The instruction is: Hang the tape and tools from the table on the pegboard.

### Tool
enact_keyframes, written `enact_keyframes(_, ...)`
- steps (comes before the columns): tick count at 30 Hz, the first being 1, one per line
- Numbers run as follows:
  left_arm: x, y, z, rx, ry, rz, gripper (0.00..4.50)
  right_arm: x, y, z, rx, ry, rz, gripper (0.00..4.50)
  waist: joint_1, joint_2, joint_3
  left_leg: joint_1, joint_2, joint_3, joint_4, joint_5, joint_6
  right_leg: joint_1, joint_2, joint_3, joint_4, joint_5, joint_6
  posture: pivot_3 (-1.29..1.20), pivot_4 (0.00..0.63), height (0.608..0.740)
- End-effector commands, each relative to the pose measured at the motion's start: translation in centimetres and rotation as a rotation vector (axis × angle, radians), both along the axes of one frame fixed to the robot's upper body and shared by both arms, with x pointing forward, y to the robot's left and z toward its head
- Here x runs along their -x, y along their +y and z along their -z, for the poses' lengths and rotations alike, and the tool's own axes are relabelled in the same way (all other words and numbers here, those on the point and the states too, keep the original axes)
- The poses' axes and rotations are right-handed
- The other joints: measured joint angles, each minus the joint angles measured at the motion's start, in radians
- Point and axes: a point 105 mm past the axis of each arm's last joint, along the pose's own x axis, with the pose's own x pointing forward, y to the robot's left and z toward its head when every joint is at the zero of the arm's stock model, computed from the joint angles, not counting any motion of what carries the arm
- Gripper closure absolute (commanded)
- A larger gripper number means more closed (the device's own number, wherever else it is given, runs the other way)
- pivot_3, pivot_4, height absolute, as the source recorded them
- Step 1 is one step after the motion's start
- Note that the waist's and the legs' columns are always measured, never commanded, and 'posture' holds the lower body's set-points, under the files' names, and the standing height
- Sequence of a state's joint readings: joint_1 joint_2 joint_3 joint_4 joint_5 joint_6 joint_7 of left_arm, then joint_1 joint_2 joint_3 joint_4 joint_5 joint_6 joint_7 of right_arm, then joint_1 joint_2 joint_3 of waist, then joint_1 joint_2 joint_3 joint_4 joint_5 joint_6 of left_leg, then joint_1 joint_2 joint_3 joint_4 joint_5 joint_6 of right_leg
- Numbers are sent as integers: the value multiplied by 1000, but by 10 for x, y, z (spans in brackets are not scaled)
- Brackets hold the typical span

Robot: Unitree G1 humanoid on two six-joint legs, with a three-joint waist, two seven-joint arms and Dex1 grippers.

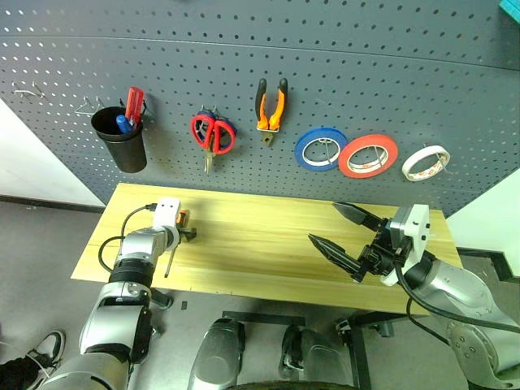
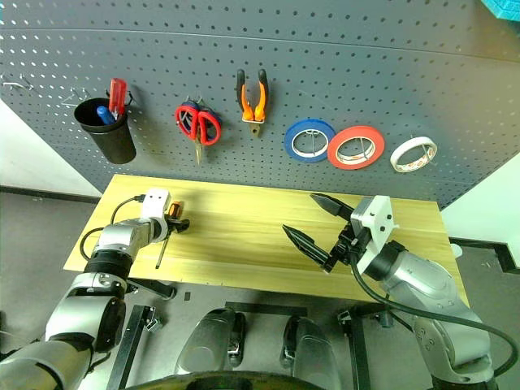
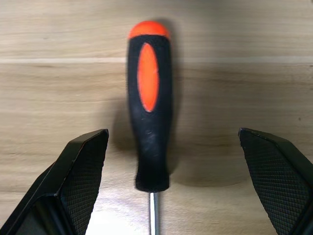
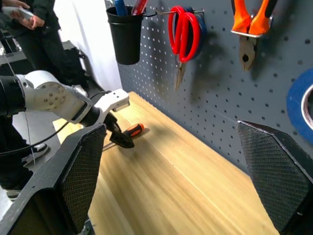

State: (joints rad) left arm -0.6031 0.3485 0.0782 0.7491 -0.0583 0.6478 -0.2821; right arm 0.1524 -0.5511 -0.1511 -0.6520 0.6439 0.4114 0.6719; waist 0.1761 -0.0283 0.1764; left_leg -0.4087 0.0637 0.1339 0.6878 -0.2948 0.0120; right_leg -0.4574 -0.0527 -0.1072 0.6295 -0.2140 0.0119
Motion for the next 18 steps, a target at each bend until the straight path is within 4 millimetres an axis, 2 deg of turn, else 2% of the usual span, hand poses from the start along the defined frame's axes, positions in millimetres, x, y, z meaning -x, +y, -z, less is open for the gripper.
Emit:
enact_keyframes(1, -3, -1, -3, -5, -12, 9, 40, 6, 1, -12, 4, -44, -7, 0, -5, 0, 3, 0, 0, 0, 0, 0, 0, 0, 0, 0, 0, 0, 0, 240, 214, 731)
enact_keyframes(7, 1, 1, 1, -8, -4, -1, 40, 8, 0, -12, 7, -38, -4, 0, -27, 1, 10, 0, 0, 0, 0, 0, 0, 0, -1, 0, 0, 0, 0, 239, 219, 731)
enact_keyframes(8, 1, 1, 1, -8, -4, -2, 213, 7, 1, -12, 7, -36, -5, 0, -28, 1, 11, 0, 0, 0, 0, 0, 0, 0, -1, 0, 0, 0, 1, 239, 219, 731)
enact_keyframes(12, 3, 2, 2, -12, -2, -12, 1240, 7, 2, -12, 5, -34, -5, 0, -28, 1, 12, 0, 0, 0, 0, 0, 0, 0, -1, 0, 0, 0, 1, 242, 216, 731)
enact_keyframes(18, 8, 5, 4, -12, 12, -30, 3239, 5, 4, -16, -11, -40, -20, 0, -28, 2, 12, 0, 0, 0, 0, 0, 0, 0, -2, 0, 0, 0, 1, 246, 213, 731)
